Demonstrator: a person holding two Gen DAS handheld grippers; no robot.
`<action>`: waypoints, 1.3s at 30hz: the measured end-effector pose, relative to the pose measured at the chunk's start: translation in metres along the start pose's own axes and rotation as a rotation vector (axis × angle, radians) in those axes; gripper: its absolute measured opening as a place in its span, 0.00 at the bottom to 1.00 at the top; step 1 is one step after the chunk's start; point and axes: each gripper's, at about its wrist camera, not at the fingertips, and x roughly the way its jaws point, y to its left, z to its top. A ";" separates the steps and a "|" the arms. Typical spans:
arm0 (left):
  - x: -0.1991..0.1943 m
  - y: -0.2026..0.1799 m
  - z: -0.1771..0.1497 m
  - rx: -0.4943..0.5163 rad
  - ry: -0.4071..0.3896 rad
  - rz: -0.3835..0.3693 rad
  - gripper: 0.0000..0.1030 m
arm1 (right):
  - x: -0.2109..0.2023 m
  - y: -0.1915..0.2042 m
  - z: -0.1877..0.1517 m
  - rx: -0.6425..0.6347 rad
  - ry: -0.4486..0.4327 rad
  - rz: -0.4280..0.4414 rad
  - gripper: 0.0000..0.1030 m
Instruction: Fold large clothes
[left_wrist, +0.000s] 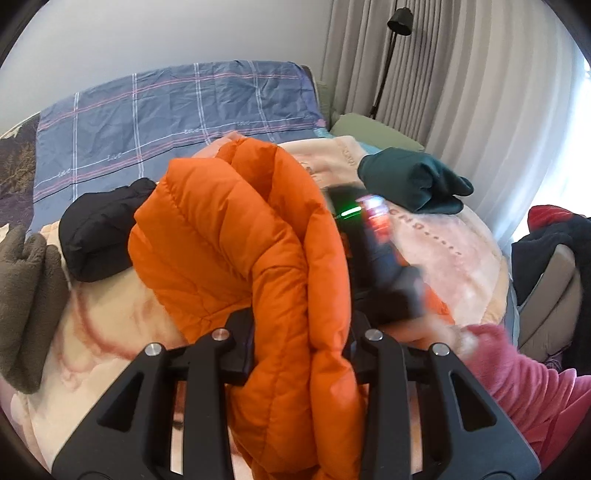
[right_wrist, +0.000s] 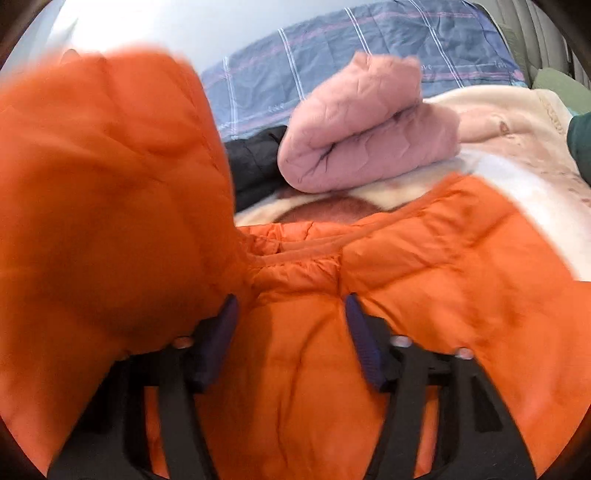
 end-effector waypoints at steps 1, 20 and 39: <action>0.000 0.001 0.000 -0.005 0.003 0.004 0.32 | -0.010 0.001 -0.004 -0.021 0.014 0.030 0.31; 0.034 -0.061 0.018 0.126 0.031 0.051 0.36 | -0.086 -0.037 -0.055 0.096 -0.060 0.074 0.25; 0.134 -0.138 -0.007 0.172 0.113 -0.262 0.69 | -0.180 -0.123 -0.090 0.323 -0.195 0.126 0.54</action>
